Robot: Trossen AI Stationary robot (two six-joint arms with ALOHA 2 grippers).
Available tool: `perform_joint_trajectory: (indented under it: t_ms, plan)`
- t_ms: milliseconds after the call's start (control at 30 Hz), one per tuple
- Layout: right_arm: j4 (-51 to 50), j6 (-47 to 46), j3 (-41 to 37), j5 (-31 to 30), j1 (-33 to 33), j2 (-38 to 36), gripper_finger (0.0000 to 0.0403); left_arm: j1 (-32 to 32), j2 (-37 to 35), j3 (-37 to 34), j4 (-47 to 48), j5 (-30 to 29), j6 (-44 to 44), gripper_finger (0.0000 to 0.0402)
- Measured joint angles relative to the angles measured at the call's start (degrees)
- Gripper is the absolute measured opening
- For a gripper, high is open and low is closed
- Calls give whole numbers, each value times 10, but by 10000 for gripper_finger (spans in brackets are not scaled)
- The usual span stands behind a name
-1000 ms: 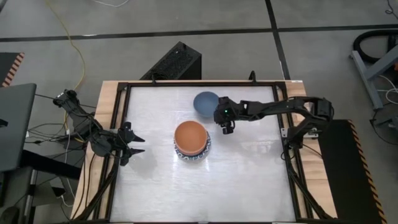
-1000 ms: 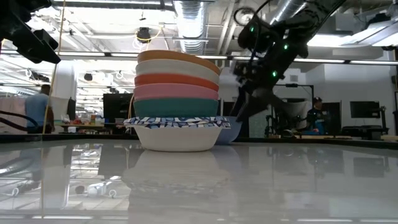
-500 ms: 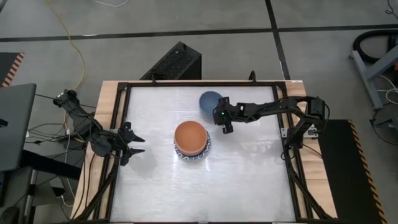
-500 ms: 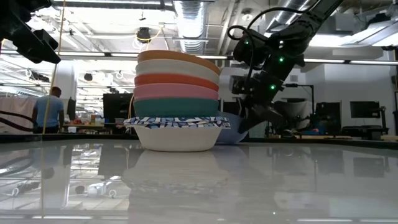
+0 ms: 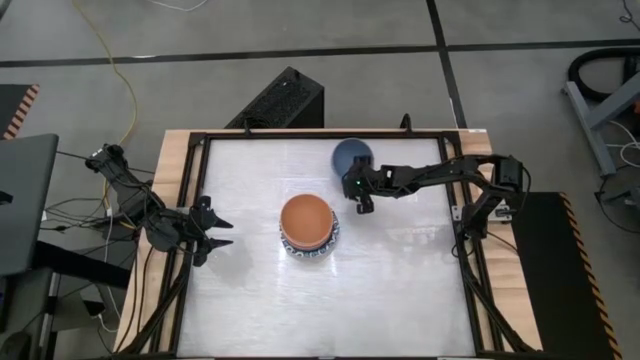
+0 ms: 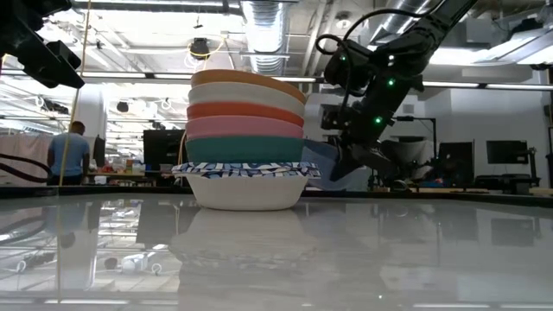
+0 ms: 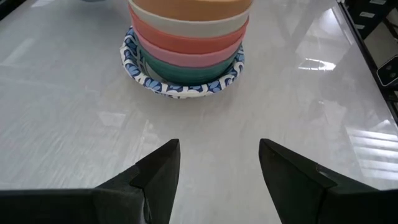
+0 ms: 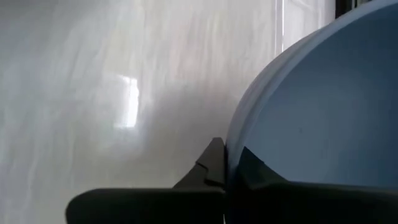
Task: Nest bowls inside each other
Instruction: Stack the blue bowl on top of the light orange bowl
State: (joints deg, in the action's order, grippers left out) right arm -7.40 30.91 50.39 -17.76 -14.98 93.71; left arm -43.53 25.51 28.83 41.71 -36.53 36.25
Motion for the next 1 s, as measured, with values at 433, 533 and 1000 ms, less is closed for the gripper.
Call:
perform_joint_trajectory:
  t_ms: [433, 533, 1000]
  plan:
    - [-21, -160, 0, -110, 70, 0, 9, 0, 0, 0, 0, 0, 0, 208]
    - [-24, -198, 0, -109, 99, 0, 9, 0, 0, 0, 0, 0, 0, 208]
    - [-55, -375, 32, -186, 227, 0, 10, 0, 0, 0, 0, 0, 0, 208]
